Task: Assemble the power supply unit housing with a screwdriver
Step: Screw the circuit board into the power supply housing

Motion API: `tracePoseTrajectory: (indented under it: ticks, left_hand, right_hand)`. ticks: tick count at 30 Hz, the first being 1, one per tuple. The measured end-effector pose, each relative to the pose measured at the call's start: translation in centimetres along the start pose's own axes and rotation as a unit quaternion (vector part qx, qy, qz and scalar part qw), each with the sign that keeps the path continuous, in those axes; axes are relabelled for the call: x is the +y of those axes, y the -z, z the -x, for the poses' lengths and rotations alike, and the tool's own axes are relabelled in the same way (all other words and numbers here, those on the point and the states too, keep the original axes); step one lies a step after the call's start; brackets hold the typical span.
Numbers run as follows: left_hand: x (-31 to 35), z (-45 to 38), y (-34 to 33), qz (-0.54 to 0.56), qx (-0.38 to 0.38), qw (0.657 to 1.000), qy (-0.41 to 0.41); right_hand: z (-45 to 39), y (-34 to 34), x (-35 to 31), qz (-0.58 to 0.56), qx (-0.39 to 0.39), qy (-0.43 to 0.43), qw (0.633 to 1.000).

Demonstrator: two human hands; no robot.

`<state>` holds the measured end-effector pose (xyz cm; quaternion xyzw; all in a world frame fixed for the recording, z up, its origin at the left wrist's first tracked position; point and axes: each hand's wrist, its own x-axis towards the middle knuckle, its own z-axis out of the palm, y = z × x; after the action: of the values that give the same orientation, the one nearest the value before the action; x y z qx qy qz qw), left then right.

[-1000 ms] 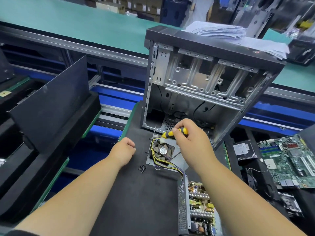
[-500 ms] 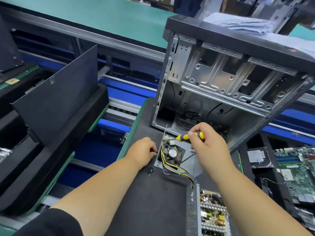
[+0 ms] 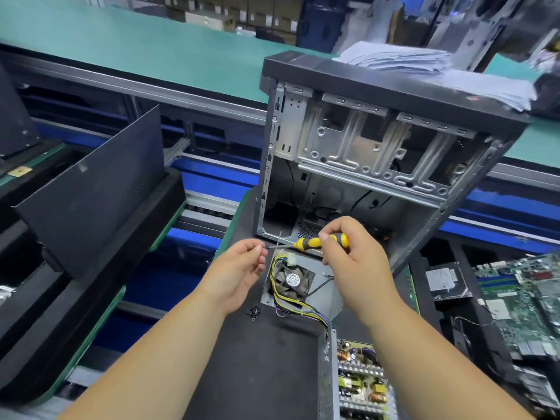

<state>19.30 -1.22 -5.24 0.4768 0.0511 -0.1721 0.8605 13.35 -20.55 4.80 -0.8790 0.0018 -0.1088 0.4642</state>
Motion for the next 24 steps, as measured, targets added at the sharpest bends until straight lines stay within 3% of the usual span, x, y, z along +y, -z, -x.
tracePoseTrajectory:
  ticks: [8,15,24]
  left_hand:
    - [-0.6,3.7,-5.1,-0.037,-0.003,0.999,-0.02]
    - [-3.3,8.2,-11.6,-0.063,-0.033,0.997,0.016]
    - [-6.6,14.7,-18.2,0.033,-0.011,0.994,0.1]
  right_hand:
    - [4.0,4.9,0.2,-0.029,0.02,0.026,0.999]
    - [9.3,10.9,1.3,-0.072,0.053,0.042,0.995]
    - [16.9,17.8,3.1,-0.075,0.055,0.036,0.995]
